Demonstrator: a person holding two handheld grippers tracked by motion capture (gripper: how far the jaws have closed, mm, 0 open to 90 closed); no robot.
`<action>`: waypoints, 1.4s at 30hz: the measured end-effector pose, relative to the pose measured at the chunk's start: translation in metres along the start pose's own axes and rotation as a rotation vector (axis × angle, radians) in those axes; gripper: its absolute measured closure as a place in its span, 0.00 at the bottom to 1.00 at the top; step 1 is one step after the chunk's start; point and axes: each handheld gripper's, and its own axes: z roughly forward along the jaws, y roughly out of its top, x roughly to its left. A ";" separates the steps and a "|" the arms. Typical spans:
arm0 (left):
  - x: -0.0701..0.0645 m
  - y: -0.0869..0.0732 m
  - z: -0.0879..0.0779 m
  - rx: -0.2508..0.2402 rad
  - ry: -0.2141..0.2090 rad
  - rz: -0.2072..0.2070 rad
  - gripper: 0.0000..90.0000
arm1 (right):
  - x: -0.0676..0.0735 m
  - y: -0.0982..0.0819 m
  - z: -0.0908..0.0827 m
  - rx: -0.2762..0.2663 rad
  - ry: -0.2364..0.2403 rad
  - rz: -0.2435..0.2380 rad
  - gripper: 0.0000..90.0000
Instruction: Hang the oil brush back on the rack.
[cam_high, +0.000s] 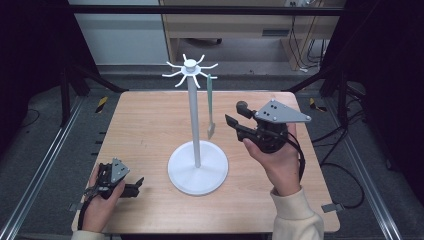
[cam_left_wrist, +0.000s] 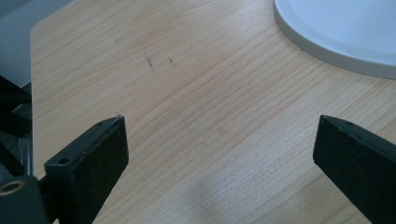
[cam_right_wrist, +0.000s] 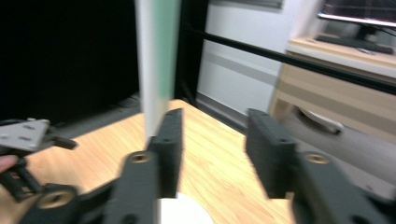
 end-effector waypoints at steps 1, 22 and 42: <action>0.000 0.000 0.000 0.000 0.000 0.000 0.03 | 0.000 0.000 0.000 0.000 0.000 0.000 0.54; 0.001 0.000 -0.001 -0.015 0.008 -0.014 0.03 | -0.054 -0.064 0.016 0.195 -0.273 0.047 0.09; 0.001 0.000 -0.002 -0.016 0.008 -0.014 0.03 | -0.083 -0.115 0.024 0.338 -0.321 0.083 0.13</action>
